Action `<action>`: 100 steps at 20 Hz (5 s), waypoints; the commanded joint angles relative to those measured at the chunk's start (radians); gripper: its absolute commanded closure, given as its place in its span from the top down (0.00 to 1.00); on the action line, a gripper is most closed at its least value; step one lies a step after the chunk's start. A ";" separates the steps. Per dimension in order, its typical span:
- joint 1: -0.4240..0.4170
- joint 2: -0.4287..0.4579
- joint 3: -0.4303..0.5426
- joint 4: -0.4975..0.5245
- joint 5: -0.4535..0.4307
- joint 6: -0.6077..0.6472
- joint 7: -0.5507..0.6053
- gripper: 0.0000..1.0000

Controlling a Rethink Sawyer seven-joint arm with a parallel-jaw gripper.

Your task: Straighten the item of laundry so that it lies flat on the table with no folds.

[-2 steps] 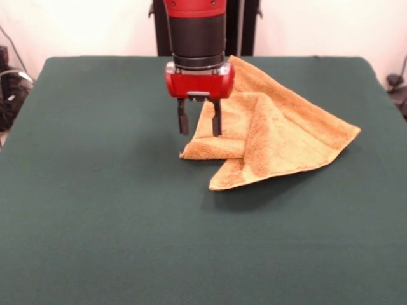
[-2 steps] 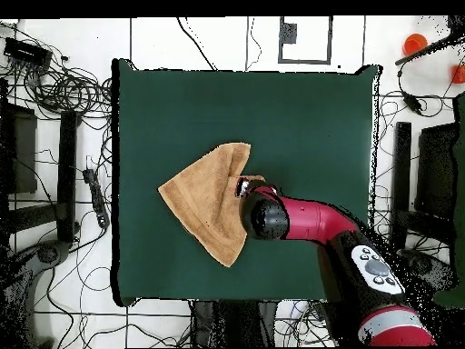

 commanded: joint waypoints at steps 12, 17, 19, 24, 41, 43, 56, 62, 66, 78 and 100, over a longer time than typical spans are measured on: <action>0.006 0.098 0.108 -0.077 -0.092 0.060 -0.029 1.00; -0.005 0.104 0.115 -0.078 -0.109 0.056 -0.030 1.00; -0.004 0.110 0.114 -0.079 -0.114 0.046 -0.022 1.00; 0.001 0.123 0.112 -0.097 -0.109 0.043 -0.008 1.00; 0.040 0.142 0.100 -0.131 -0.100 0.038 0.015 1.00; 0.044 0.147 0.094 -0.122 -0.090 0.020 0.040 1.00; 0.043 0.147 0.081 -0.059 -0.047 -0.006 0.114 1.00; 0.039 0.141 0.075 -0.058 -0.066 0.005 0.089 1.00; 0.029 0.133 0.082 -0.047 -0.070 0.014 0.079 1.00; 0.036 0.069 0.062 -0.025 -0.059 0.095 0.063 1.00; 0.077 0.083 0.009 -0.005 -0.074 0.048 0.108 1.00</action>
